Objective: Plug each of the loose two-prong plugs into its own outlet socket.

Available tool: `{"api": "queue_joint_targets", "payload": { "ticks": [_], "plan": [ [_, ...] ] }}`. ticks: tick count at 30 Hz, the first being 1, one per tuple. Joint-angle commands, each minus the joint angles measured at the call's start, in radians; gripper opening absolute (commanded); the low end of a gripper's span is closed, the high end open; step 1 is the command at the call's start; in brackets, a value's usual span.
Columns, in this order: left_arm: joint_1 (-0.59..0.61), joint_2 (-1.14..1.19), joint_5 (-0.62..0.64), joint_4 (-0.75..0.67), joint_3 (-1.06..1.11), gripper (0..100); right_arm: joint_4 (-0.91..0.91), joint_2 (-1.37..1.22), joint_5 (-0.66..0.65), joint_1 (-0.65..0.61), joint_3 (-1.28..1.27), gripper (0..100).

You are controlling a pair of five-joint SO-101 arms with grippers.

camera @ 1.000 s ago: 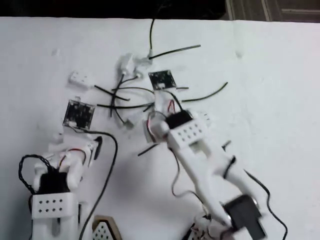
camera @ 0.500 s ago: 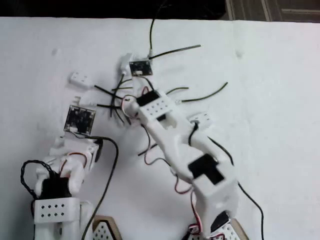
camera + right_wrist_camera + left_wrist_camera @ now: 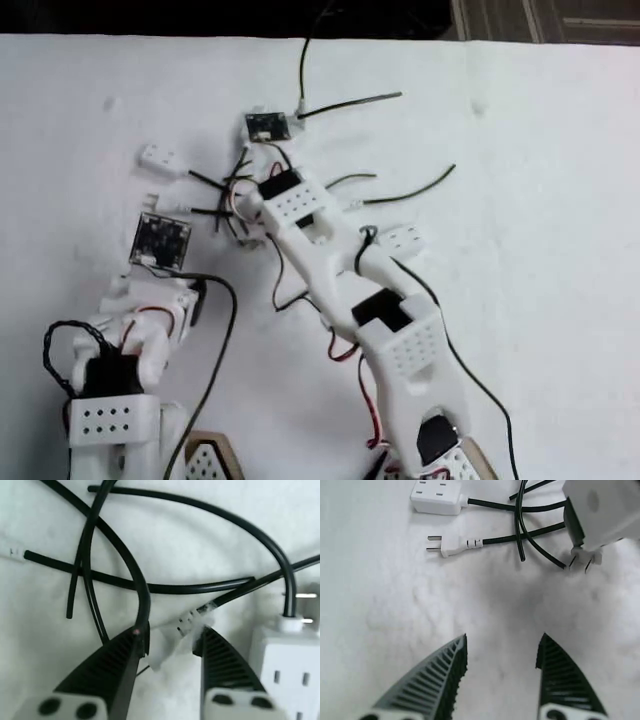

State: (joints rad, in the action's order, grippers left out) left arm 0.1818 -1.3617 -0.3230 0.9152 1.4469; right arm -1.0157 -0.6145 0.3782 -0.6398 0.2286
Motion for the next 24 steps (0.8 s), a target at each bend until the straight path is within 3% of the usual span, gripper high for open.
{"api": "queue_joint_targets", "payload": {
  "ticks": [1, 11, 16, 24],
  "plan": [
    [0.010, -0.015, 0.003, -0.021, -0.006, 23, -0.007, -0.005, 0.008, -0.021, 0.028, 13.8],
    [0.010, -0.015, 0.003, -0.018, -0.006, 23, -0.113, -0.039, 0.008, -0.036, 0.032, 13.5],
    [0.048, -0.016, 0.003, -0.021, -0.006, 23, -0.145, -0.022, -0.002, -0.030, 0.034, 1.9],
    [0.064, -0.016, 0.003, -0.023, -0.006, 23, -0.272, 0.068, -0.051, -0.031, 0.034, 1.8]
  ]
}}
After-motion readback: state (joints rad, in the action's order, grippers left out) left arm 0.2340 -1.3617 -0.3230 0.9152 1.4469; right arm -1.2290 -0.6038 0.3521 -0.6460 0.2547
